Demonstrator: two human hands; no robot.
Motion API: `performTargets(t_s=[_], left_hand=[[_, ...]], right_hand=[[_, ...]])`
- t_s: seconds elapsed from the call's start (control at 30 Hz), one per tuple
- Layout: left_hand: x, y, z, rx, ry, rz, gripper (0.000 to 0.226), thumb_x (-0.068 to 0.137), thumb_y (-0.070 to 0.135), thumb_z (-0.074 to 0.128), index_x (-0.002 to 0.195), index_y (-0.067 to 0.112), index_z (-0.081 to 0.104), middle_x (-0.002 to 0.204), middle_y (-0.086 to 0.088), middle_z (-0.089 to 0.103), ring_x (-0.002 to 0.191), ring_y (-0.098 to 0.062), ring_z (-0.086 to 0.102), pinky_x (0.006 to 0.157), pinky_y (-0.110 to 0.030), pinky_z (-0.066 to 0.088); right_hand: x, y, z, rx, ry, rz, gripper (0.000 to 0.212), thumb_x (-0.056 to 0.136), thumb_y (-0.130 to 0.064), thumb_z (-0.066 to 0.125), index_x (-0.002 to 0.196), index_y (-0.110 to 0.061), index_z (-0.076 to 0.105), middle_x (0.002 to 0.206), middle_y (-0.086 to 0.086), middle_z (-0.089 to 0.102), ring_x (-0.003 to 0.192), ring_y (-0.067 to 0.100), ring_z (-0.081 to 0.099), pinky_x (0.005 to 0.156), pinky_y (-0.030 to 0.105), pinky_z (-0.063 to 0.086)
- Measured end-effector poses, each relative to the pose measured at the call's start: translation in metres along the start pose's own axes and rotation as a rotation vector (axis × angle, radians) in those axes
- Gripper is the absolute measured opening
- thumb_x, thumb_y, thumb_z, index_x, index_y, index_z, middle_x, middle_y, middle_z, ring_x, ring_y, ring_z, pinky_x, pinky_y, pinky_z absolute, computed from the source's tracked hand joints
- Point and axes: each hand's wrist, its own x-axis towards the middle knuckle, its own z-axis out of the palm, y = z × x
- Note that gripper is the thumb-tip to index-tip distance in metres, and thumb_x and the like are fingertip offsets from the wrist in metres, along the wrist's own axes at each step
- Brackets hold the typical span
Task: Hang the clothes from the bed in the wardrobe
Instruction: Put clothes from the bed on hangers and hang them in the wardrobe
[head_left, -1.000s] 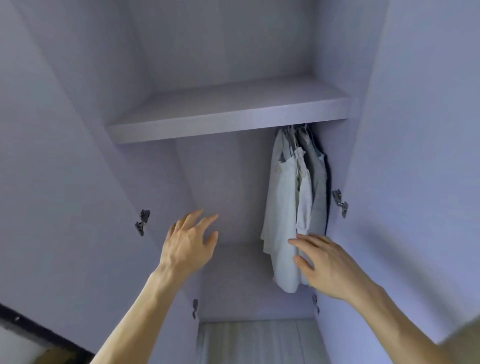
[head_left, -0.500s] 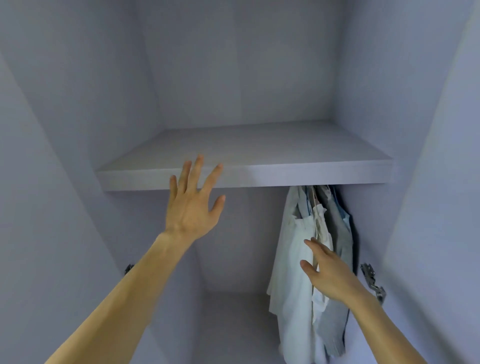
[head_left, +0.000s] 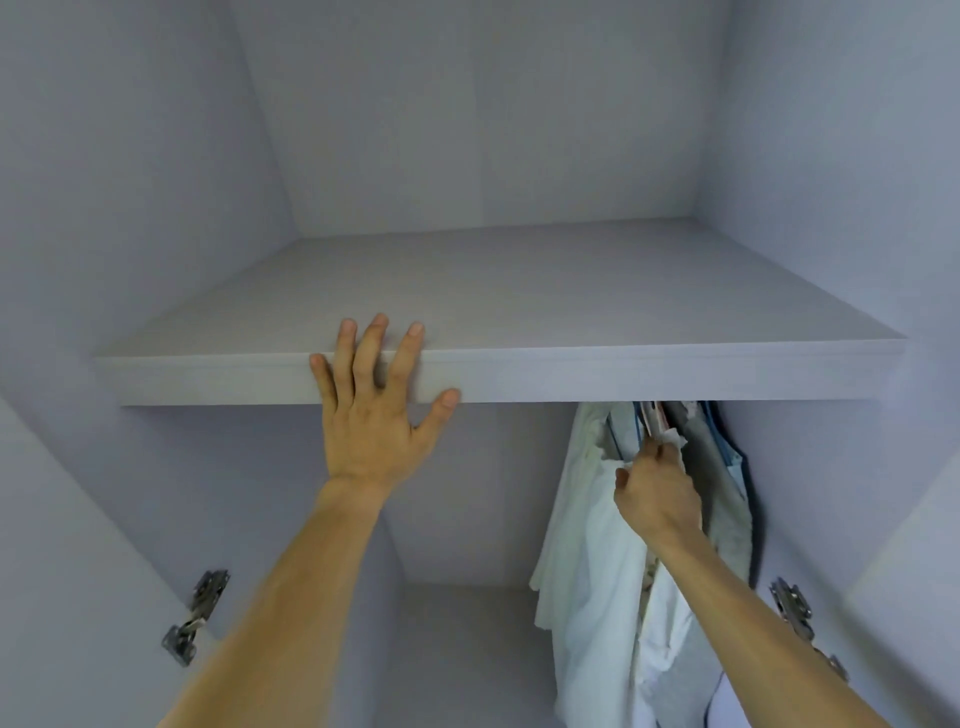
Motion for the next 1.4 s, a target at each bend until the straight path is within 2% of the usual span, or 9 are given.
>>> performTargets(t_s=[0.1, 0.2, 0.27, 0.43, 0.97, 1.1, 1.2, 1.33, 1.4], left_hand=[[0.001, -0.001, 0.004, 0.007, 0.039, 0.011, 0.072, 0.092, 0.070, 0.039, 0.152, 0.032, 0.027, 0.156, -0.006, 0.023, 0.150, -0.034, 0.013, 0.120, -0.053, -0.004], [0.001, -0.002, 0.007, 0.015, 0.047, 0.017, 0.071, 0.093, 0.069, 0.040, 0.152, 0.032, 0.027, 0.156, -0.006, 0.023, 0.150, -0.033, 0.014, 0.120, -0.056, -0.001], [-0.001, -0.003, 0.008, 0.021, 0.035, 0.018, 0.071, 0.093, 0.069, 0.040, 0.152, 0.032, 0.026, 0.157, -0.006, 0.022, 0.150, -0.033, 0.013, 0.120, -0.056, -0.001], [-0.002, -0.003, 0.006, 0.041, 0.017, 0.012, 0.071, 0.094, 0.070, 0.037, 0.153, 0.032, 0.024, 0.157, -0.006, 0.023, 0.150, -0.033, 0.013, 0.121, -0.052, -0.005], [0.001, 0.005, -0.014, 0.082, -0.252, -0.071, 0.072, 0.095, 0.070, 0.028, 0.155, 0.035, 0.011, 0.162, -0.006, 0.011, 0.153, -0.028, -0.002, 0.121, -0.055, -0.004], [-0.004, 0.018, -0.035, -0.042, -0.226, -0.108, 0.067, 0.098, 0.054, 0.047, 0.156, 0.031, 0.023, 0.164, -0.006, 0.013, 0.154, -0.026, 0.004, 0.123, -0.054, 0.009], [-0.053, 0.031, -0.056, -0.212, -0.182, -0.278, 0.050, 0.094, 0.034, 0.060, 0.141, 0.025, 0.049, 0.156, -0.001, 0.028, 0.142, -0.021, 0.034, 0.111, -0.037, 0.036], [-0.129, 0.027, -0.075, -0.580, -0.732, -0.882, 0.026, 0.097, 0.047, 0.054, 0.117, 0.031, 0.058, 0.120, 0.011, 0.066, 0.106, -0.010, 0.064, 0.095, -0.036, 0.053], [-0.155, 0.019, -0.086, -0.680, -0.848, -1.022, 0.022, 0.101, 0.042, 0.052, 0.099, 0.024, 0.065, 0.096, 0.008, 0.076, 0.084, -0.007, 0.067, 0.086, -0.031, 0.054]], right_hand=[[0.012, -0.006, 0.009, -0.076, 0.016, 0.017, 0.048, 0.097, -0.023, 0.054, 0.138, 0.001, 0.044, 0.128, 0.017, 0.058, 0.114, 0.030, 0.060, 0.079, 0.037, 0.053], [0.018, -0.013, 0.012, -0.068, 0.025, -0.002, 0.044, 0.095, -0.023, 0.056, 0.133, -0.004, 0.047, 0.128, 0.021, 0.054, 0.114, 0.033, 0.057, 0.085, 0.037, 0.049], [0.022, -0.018, 0.012, -0.010, -0.022, 0.010, 0.042, 0.091, -0.019, 0.058, 0.129, -0.005, 0.050, 0.129, 0.024, 0.052, 0.105, 0.035, 0.059, 0.074, 0.033, 0.045], [0.031, -0.030, 0.005, 0.637, -0.293, 0.120, 0.014, 0.086, -0.005, 0.064, 0.081, -0.013, 0.054, 0.079, 0.010, 0.066, 0.059, 0.018, 0.063, 0.061, 0.032, 0.055], [-0.065, -0.069, -0.007, 0.923, -0.436, -0.113, 0.018, 0.091, -0.012, 0.069, 0.096, -0.005, 0.054, 0.089, 0.004, 0.060, 0.051, 0.012, 0.056, 0.051, 0.024, 0.049], [-0.120, -0.071, -0.006, 0.981, -0.549, -0.205, 0.017, 0.090, -0.012, 0.070, 0.091, -0.006, 0.054, 0.082, 0.002, 0.059, 0.051, 0.017, 0.055, 0.051, 0.028, 0.050], [-0.159, -0.073, -0.003, 0.936, -0.681, -0.300, 0.016, 0.092, -0.018, 0.069, 0.089, -0.014, 0.053, 0.067, 0.006, 0.062, 0.049, 0.020, 0.055, 0.061, 0.033, 0.051], [-0.203, -0.080, 0.015, 0.894, -0.895, -0.389, 0.014, 0.093, -0.012, 0.067, 0.091, -0.009, 0.053, 0.056, -0.005, 0.060, 0.048, 0.019, 0.054, 0.057, 0.026, 0.048], [-0.225, -0.081, 0.027, 0.870, -0.994, -0.407, 0.016, 0.091, -0.014, 0.070, 0.090, -0.009, 0.055, 0.064, -0.010, 0.063, 0.050, 0.018, 0.058, 0.054, 0.028, 0.049]])
